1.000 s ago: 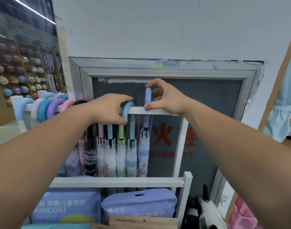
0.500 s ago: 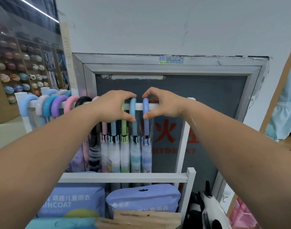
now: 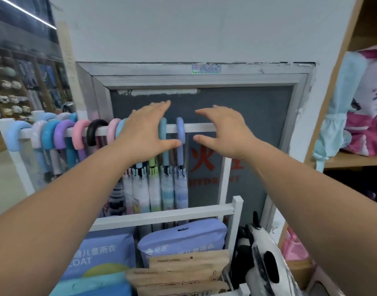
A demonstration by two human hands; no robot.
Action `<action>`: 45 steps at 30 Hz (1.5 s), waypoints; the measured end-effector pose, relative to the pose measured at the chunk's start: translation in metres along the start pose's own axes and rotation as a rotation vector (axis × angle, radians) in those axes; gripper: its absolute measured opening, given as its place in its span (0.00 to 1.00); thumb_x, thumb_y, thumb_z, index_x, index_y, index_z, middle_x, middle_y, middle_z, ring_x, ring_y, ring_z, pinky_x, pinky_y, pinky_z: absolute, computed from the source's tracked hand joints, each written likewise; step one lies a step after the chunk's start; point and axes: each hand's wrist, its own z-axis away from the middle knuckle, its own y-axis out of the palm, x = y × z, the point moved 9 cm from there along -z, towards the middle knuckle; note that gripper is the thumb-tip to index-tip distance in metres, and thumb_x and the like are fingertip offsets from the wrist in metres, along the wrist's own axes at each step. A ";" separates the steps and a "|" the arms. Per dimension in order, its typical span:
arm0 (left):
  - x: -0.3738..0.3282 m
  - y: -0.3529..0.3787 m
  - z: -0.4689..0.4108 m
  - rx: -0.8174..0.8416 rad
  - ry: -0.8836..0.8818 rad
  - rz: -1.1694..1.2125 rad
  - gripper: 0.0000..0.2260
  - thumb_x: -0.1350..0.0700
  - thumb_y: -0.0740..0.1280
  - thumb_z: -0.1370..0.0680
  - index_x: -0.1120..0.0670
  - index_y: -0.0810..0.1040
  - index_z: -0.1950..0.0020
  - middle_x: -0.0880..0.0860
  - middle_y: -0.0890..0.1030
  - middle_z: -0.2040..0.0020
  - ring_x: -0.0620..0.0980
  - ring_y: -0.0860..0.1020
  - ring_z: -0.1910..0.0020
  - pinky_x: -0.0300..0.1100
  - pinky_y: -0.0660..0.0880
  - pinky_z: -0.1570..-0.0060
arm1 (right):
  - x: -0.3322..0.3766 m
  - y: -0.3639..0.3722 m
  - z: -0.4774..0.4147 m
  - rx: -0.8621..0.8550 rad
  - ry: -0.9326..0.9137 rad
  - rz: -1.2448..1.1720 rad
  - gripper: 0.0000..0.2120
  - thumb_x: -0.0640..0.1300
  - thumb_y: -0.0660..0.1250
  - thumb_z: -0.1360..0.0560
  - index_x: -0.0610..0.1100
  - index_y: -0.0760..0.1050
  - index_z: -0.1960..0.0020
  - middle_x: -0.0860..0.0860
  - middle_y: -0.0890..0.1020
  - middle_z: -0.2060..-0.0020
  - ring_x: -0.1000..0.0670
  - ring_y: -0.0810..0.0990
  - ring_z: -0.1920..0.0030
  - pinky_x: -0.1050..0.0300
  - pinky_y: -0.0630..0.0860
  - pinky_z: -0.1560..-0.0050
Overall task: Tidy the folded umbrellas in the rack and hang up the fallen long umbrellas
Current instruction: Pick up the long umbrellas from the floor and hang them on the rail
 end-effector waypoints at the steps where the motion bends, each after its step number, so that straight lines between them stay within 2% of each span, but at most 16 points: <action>1: -0.009 -0.004 0.002 -0.050 0.025 0.019 0.45 0.38 0.74 0.29 0.49 0.57 0.19 0.51 0.63 0.20 0.54 0.59 0.21 0.57 0.58 0.23 | -0.004 -0.007 0.010 -0.028 0.012 0.035 0.32 0.65 0.65 0.26 0.55 0.66 0.25 0.51 0.74 0.29 0.45 0.63 0.23 0.39 0.58 0.25; 4: -0.048 0.001 0.011 -0.109 0.134 0.044 0.40 0.40 0.75 0.28 0.50 0.63 0.21 0.53 0.68 0.24 0.57 0.64 0.24 0.54 0.60 0.25 | -0.026 -0.028 0.055 -0.084 0.092 0.106 0.29 0.63 0.68 0.27 0.54 0.71 0.29 0.53 0.75 0.32 0.46 0.65 0.25 0.40 0.60 0.26; 8: -0.110 0.036 0.026 -0.014 0.245 0.085 0.35 0.38 0.73 0.29 0.51 0.70 0.25 0.53 0.74 0.29 0.57 0.70 0.29 0.53 0.63 0.27 | -0.063 -0.055 0.127 -0.035 0.213 0.188 0.27 0.63 0.67 0.27 0.54 0.73 0.31 0.53 0.76 0.33 0.45 0.69 0.30 0.43 0.64 0.32; 11: -0.161 0.069 0.035 0.097 0.290 0.055 0.36 0.34 0.68 0.31 0.49 0.70 0.26 0.52 0.74 0.30 0.58 0.71 0.30 0.55 0.67 0.30 | -0.100 -0.076 0.188 0.011 0.308 0.236 0.26 0.62 0.68 0.26 0.54 0.73 0.31 0.52 0.74 0.33 0.44 0.69 0.31 0.43 0.64 0.33; 15: -0.240 0.108 0.054 0.194 0.335 0.042 0.34 0.37 0.71 0.28 0.47 0.68 0.25 0.49 0.72 0.29 0.56 0.69 0.30 0.53 0.67 0.31 | -0.155 -0.104 0.281 0.077 0.432 0.310 0.26 0.62 0.68 0.26 0.55 0.72 0.31 0.52 0.74 0.33 0.44 0.68 0.32 0.43 0.63 0.34; 21: -0.380 0.177 0.103 0.295 0.356 0.033 0.34 0.37 0.71 0.28 0.47 0.68 0.25 0.52 0.72 0.28 0.59 0.69 0.29 0.56 0.68 0.32 | -0.234 -0.140 0.441 0.219 0.578 0.323 0.29 0.63 0.69 0.27 0.56 0.70 0.29 0.51 0.73 0.32 0.43 0.68 0.31 0.42 0.65 0.34; 24: -0.446 0.222 0.136 0.354 0.356 0.045 0.35 0.35 0.71 0.30 0.47 0.71 0.27 0.53 0.75 0.31 0.59 0.72 0.33 0.56 0.71 0.35 | -0.268 -0.148 0.530 0.306 0.647 0.311 0.29 0.63 0.68 0.28 0.57 0.70 0.30 0.52 0.73 0.33 0.43 0.68 0.32 0.42 0.64 0.34; 27: -0.504 0.269 0.171 0.443 0.346 0.084 0.36 0.32 0.65 0.34 0.49 0.73 0.29 0.55 0.78 0.35 0.61 0.75 0.37 0.54 0.74 0.38 | -0.299 -0.150 0.614 0.403 0.730 0.290 0.28 0.64 0.67 0.28 0.58 0.69 0.30 0.52 0.71 0.31 0.43 0.67 0.31 0.42 0.63 0.33; 31: -0.561 0.339 0.223 0.569 0.383 0.129 0.36 0.31 0.61 0.35 0.49 0.76 0.33 0.54 0.80 0.38 0.60 0.77 0.38 0.55 0.75 0.40 | -0.337 -0.137 0.708 0.545 0.841 0.247 0.27 0.64 0.66 0.27 0.58 0.69 0.30 0.53 0.70 0.29 0.44 0.66 0.30 0.45 0.62 0.32; 33: -0.581 0.376 0.246 0.645 0.396 0.134 0.37 0.31 0.62 0.34 0.49 0.75 0.30 0.54 0.79 0.35 0.59 0.76 0.36 0.54 0.74 0.38 | -0.350 -0.124 0.749 0.607 0.879 0.242 0.28 0.65 0.65 0.26 0.59 0.69 0.29 0.53 0.69 0.28 0.45 0.66 0.29 0.46 0.62 0.32; 37: -0.616 0.446 0.291 0.805 0.411 0.166 0.33 0.39 0.71 0.28 0.50 0.71 0.26 0.54 0.75 0.32 0.59 0.73 0.34 0.54 0.73 0.38 | -0.370 -0.087 0.826 0.740 0.979 0.210 0.28 0.66 0.64 0.27 0.59 0.68 0.29 0.53 0.70 0.29 0.44 0.67 0.29 0.46 0.63 0.32; 41: -0.643 0.523 0.340 0.982 0.427 0.176 0.34 0.40 0.69 0.23 0.50 0.63 0.22 0.53 0.69 0.27 0.56 0.67 0.29 0.52 0.69 0.33 | -0.384 -0.046 0.905 0.855 1.086 0.147 0.28 0.65 0.65 0.26 0.58 0.69 0.29 0.53 0.70 0.30 0.45 0.66 0.29 0.46 0.62 0.30; 45: -0.662 0.592 0.390 1.111 0.419 0.157 0.33 0.39 0.67 0.23 0.48 0.63 0.22 0.51 0.68 0.25 0.55 0.66 0.28 0.50 0.67 0.31 | -0.403 -0.008 0.981 0.947 1.133 0.094 0.28 0.65 0.65 0.26 0.59 0.68 0.28 0.54 0.70 0.30 0.46 0.66 0.28 0.46 0.61 0.30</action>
